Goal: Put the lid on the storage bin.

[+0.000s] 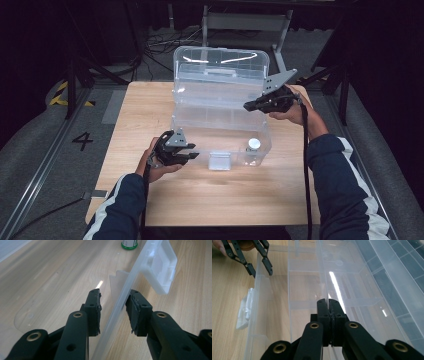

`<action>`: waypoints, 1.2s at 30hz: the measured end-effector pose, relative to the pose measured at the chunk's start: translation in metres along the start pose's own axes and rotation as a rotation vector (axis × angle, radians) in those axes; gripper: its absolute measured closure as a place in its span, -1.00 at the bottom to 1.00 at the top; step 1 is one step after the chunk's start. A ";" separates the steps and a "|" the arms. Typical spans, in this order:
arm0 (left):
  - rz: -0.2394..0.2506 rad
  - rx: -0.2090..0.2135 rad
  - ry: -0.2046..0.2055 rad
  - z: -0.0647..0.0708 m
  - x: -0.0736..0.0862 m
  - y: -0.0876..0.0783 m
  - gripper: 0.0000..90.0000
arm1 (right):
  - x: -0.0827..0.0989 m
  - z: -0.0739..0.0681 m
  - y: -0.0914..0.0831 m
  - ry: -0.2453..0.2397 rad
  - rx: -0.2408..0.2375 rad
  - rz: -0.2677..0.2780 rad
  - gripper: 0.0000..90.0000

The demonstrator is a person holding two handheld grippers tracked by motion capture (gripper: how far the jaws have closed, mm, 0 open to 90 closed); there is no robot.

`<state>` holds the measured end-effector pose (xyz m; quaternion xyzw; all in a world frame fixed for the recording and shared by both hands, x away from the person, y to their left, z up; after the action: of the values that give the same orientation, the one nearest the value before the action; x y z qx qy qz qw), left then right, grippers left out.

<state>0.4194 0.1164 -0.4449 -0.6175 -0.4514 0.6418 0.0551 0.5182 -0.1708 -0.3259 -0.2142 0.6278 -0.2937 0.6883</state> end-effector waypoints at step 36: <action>0.022 -0.019 0.018 0.002 0.001 0.000 0.41 | 0.005 -0.022 0.001 -0.036 -0.013 0.001 0.97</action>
<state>0.4179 0.1160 -0.4462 -0.6289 -0.4499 0.6324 0.0462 0.4968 -0.1719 -0.3332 -0.2236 0.6173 -0.2856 0.6982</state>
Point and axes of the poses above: each handheld gripper's, and its own axes: y roughly forward along the jaws, x roughly out of its underside, z roughly to its right, the point moved 4 cm from there along y, roughly forward along the jaws, and after that the axes turned 8 degrees about -x, right-handed, at the moved point
